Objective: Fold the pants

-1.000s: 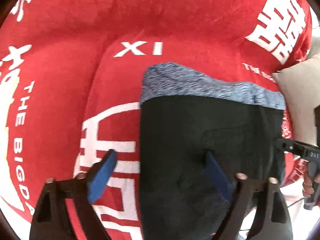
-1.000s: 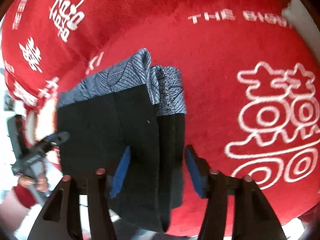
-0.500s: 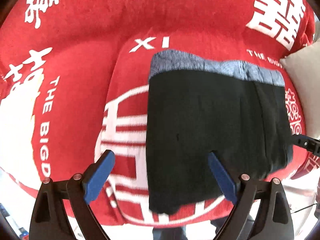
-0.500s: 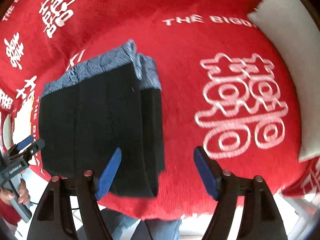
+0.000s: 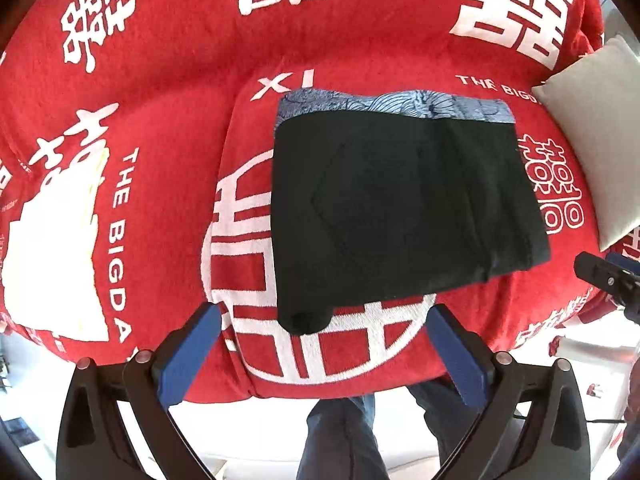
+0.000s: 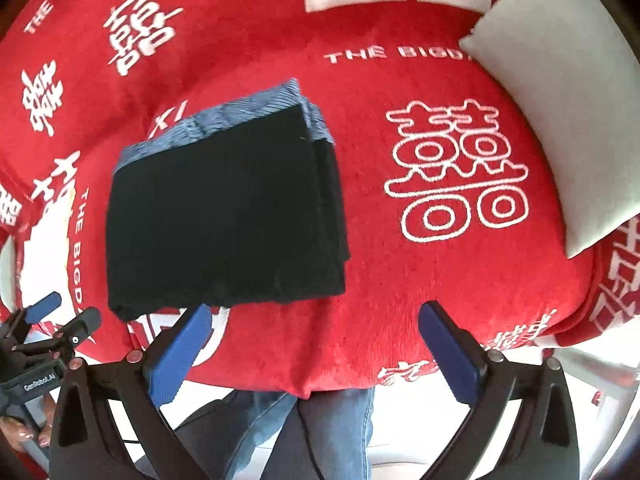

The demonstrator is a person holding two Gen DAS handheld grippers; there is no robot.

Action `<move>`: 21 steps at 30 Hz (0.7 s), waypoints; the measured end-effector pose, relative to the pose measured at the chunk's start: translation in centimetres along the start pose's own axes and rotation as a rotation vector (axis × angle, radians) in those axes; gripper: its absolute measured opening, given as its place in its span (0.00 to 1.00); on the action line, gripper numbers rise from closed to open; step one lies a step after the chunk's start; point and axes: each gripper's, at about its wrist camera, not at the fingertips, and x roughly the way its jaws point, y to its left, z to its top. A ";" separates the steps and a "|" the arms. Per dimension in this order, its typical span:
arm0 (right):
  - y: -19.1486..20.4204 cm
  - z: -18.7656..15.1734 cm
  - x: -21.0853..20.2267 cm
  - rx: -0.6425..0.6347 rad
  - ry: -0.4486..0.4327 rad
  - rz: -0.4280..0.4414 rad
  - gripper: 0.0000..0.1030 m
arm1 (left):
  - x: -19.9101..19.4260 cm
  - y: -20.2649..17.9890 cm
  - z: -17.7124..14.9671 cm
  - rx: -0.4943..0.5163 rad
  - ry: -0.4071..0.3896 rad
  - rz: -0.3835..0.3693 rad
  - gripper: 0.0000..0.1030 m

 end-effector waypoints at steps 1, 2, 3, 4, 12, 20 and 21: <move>0.4 -0.1 -0.4 -0.006 0.000 -0.012 1.00 | -0.4 -0.2 0.0 0.002 0.005 0.001 1.00; 0.9 -0.2 -0.9 -0.010 -0.003 -0.019 1.00 | -0.8 -0.3 -0.1 0.001 0.005 0.005 1.00; 1.2 -0.1 -1.4 -0.014 -0.004 -0.025 1.00 | -1.1 -0.4 -0.2 0.002 0.003 0.014 1.00; 1.6 -0.2 -1.7 -0.016 -0.005 -0.032 1.00 | -1.7 -0.5 -0.3 0.004 -0.003 0.028 1.00; 4.0 -0.7 -4.0 -0.075 -0.004 -0.058 1.00 | -4.0 -0.4 -0.8 -0.029 -0.009 0.061 1.00; 4.8 -0.5 -4.9 -0.091 0.001 -0.081 1.00 | -4.7 0.0 -1.0 -0.050 0.007 0.054 1.00; 4.9 -0.5 -4.9 -0.092 0.004 -0.084 1.00 | -4.8 0.0 -1.0 -0.054 0.008 0.052 1.00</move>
